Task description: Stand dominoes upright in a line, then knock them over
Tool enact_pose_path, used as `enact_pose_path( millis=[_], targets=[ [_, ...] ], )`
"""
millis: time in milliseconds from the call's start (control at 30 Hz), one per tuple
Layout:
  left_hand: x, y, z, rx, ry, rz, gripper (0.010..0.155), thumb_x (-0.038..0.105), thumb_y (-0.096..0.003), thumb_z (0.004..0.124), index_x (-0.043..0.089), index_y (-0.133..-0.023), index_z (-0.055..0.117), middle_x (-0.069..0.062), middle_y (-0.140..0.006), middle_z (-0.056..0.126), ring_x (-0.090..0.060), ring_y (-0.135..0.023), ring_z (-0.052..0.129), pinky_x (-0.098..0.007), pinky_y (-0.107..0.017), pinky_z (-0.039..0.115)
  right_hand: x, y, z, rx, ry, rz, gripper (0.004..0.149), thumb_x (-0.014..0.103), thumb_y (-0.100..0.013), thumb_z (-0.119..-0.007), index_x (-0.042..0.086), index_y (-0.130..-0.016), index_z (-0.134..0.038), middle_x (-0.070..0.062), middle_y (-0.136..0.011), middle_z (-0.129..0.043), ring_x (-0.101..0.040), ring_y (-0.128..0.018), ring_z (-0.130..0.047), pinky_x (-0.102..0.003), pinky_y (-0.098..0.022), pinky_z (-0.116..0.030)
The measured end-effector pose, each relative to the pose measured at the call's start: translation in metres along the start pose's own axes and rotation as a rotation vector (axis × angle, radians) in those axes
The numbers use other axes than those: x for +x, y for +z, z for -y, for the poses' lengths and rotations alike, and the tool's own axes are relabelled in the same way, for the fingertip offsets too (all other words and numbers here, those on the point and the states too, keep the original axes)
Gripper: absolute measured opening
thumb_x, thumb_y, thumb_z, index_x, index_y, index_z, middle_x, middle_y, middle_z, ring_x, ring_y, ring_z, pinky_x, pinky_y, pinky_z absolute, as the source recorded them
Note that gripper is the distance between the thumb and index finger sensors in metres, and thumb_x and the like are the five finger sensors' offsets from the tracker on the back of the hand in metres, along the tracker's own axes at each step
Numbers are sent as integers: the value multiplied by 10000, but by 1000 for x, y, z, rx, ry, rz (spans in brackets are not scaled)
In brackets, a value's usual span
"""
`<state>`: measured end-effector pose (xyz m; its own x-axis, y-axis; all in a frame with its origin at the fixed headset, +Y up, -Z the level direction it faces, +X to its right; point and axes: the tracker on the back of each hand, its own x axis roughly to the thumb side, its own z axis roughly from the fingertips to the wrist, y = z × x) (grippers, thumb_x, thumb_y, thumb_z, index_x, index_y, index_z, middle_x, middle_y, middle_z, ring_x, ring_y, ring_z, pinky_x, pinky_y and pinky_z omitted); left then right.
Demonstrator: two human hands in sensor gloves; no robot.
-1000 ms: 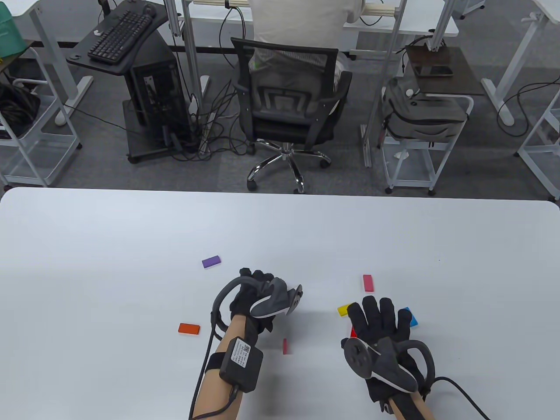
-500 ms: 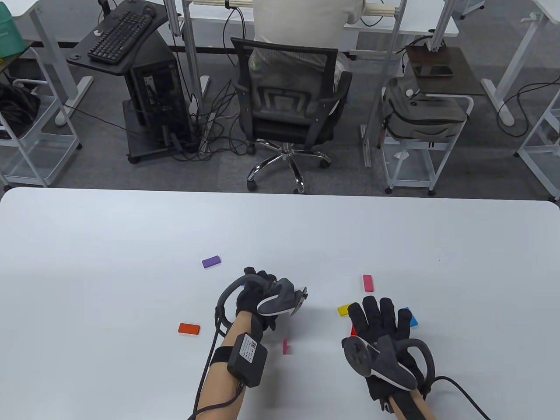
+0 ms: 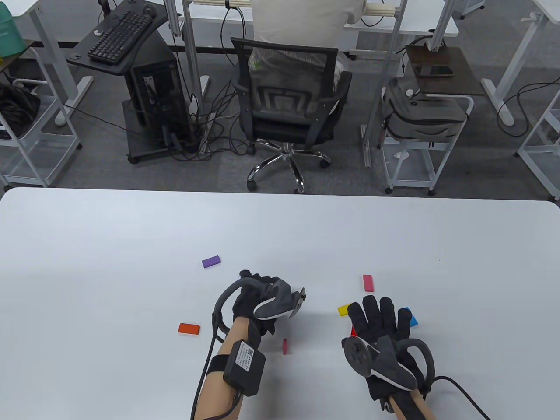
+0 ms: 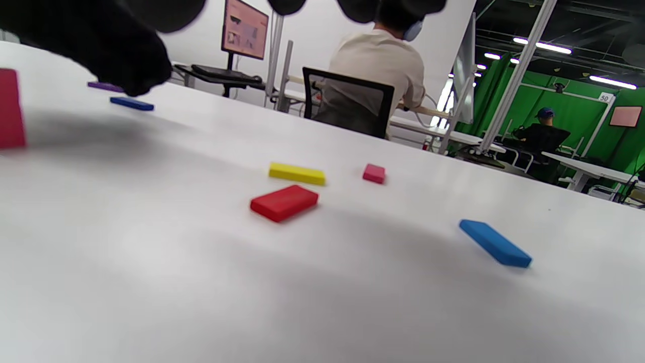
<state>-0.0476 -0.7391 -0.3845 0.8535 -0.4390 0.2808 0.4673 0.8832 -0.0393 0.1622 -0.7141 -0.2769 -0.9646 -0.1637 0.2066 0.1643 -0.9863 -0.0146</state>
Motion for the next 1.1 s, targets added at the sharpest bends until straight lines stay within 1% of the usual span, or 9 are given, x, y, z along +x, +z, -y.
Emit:
enact_pose_path(
  millis=[167,300,433,533,633,700,767,900,1100],
  targets=[
    [-20,34,-19,90,165,-29,571,387,-540,581,241,-1081,471,33,-1041,782,-165,-986,828,-582,-791,550,2,0,1,0,-5,10,724,498,-630,-529,133,-1177,-228,-280,-1221,-225,-617,-1055,-241,-765,-674,-227],
    [-29,63,-28,158,217,-48,574,384,-542,576,233,-1085,471,31,-1036,786,-159,-977,836,-583,-787,557,5,2,3,-9,3,19,724,500,-629,-528,135,-1177,-227,-282,-1221,-223,-616,-1055,-241,-765,-674,-226],
    [-33,88,-29,197,318,-63,590,371,-549,572,215,-1106,455,46,-1025,795,-156,-967,847,-584,-785,562,7,3,4,-15,4,26,724,500,-629,-528,134,-1177,-228,-281,-1221,-222,-618,-1054,-240,-766,-673,-227],
    [-32,100,-23,198,364,-57,614,349,-559,569,281,-1138,377,46,-1029,795,-173,-969,843,-596,-783,556,8,4,5,-22,1,31,723,500,-630,-527,135,-1177,-227,-281,-1221,-221,-619,-1054,-239,-766,-674,-226],
    [-28,106,-17,205,355,-39,594,339,-565,563,437,-1108,342,39,-1038,786,-184,-977,830,-604,-780,552,9,4,5,-27,12,34,724,500,-629,-529,134,-1178,-230,-281,-1221,-223,-619,-1054,-239,-766,-673,-226],
    [-24,108,-12,215,362,-22,553,337,-565,564,501,-1070,414,41,-1044,781,-186,-982,821,-606,-781,548,10,4,5,-28,15,33,723,499,-629,-529,133,-1178,-231,-281,-1221,-224,-618,-1055,-240,-766,-674,-226],
    [-20,107,-6,220,364,-5,518,332,-562,565,494,-1045,475,49,-1045,781,-183,-982,821,-603,-782,548,10,4,5,-28,16,33,724,500,-629,-529,134,-1178,-229,-283,-1221,-222,-618,-1054,-240,-766,-673,-227],
    [-11,103,2,209,298,31,502,334,-556,573,429,-1036,462,82,-1057,779,-157,-994,821,-591,-785,552,10,5,5,-27,21,32,724,500,-629,-529,132,-1178,-233,-283,-1221,-225,-619,-1054,-241,-766,-674,-228],
    [-8,96,10,193,308,54,454,381,-519,666,432,-961,577,130,-1049,785,-108,-992,830,-583,-791,552,11,5,5,-19,31,29,722,499,-629,-530,130,-1178,-242,-283,-1221,-222,-620,-1053,-237,-767,-673,-227]
  ],
)
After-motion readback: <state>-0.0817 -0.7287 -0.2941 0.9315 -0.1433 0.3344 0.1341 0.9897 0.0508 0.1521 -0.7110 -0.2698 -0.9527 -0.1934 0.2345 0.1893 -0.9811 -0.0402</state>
